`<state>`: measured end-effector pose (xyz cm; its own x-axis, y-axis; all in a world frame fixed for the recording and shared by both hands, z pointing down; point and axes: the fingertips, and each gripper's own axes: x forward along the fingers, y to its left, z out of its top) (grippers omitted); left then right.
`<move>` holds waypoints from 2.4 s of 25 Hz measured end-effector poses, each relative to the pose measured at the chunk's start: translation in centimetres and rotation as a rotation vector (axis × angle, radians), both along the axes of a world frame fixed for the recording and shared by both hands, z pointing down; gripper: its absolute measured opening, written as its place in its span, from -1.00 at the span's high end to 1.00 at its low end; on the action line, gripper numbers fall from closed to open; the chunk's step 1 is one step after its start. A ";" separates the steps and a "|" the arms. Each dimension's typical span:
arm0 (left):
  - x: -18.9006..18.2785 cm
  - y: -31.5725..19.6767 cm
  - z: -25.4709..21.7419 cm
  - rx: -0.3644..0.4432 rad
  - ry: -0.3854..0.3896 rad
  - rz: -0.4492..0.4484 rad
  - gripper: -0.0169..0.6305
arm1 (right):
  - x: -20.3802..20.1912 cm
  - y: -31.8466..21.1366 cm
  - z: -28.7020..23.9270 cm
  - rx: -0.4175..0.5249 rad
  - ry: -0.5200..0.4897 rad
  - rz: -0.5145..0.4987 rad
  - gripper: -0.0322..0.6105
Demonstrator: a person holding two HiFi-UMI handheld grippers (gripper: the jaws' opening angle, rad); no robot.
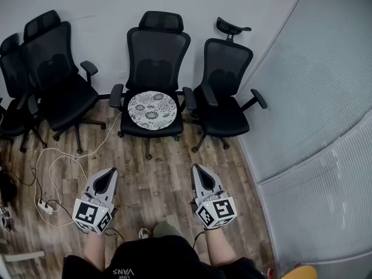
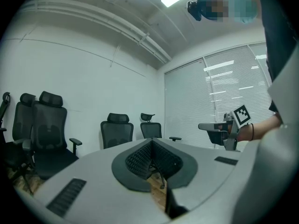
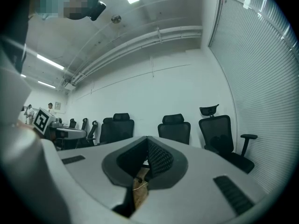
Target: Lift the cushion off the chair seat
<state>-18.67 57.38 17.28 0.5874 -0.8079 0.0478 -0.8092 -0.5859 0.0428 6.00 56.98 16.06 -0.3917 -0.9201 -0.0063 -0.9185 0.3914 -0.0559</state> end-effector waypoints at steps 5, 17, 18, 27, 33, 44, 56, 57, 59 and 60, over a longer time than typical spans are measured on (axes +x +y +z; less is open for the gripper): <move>0.2 -1.3 0.4 -0.006 0.000 0.005 0.91 | 0.2 -1.3 0.3 -0.005 0.000 0.002 0.85; 2.4 -9.2 0.1 -0.004 0.002 -0.025 0.91 | 2.4 -9.1 0.5 -0.010 0.005 -0.022 0.85; 2.7 -10.0 0.1 -0.003 0.001 -0.026 0.91 | 2.8 -9.9 0.6 -0.011 0.005 -0.025 0.85; 5.3 -15.5 0.2 -0.015 -0.004 -0.056 0.91 | 4.9 -16.2 0.7 -0.016 0.006 -0.067 0.85; 6.7 -18.1 0.7 -0.025 -0.003 -0.085 0.91 | 6.9 -19.2 1.4 -0.028 0.008 -0.084 0.85; 6.5 -22.0 1.4 -0.044 -0.003 -0.099 0.91 | 7.1 -23.0 2.2 -0.052 0.001 -0.085 0.85; 5.2 -28.5 1.0 -0.044 -0.001 -0.042 0.91 | 5.0 -28.7 1.5 -0.043 0.003 -0.044 0.85; 5.1 -29.1 1.0 -0.042 0.001 -0.037 0.91 | 4.8 -29.2 1.4 -0.042 0.003 -0.040 0.85; 4.8 -30.4 0.8 -0.037 0.004 -0.027 0.91 | 4.5 -30.2 1.2 -0.038 0.001 -0.029 0.85; 4.8 -31.1 0.7 -0.033 0.003 -0.020 0.91 | 4.5 -30.7 1.2 -0.036 0.000 -0.022 0.85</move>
<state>-13.88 26.26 17.99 0.5712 -0.8175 0.0730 -0.8207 -0.5677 0.0647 10.50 26.24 17.23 -0.4122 -0.9107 0.0265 -0.9096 0.4096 -0.0702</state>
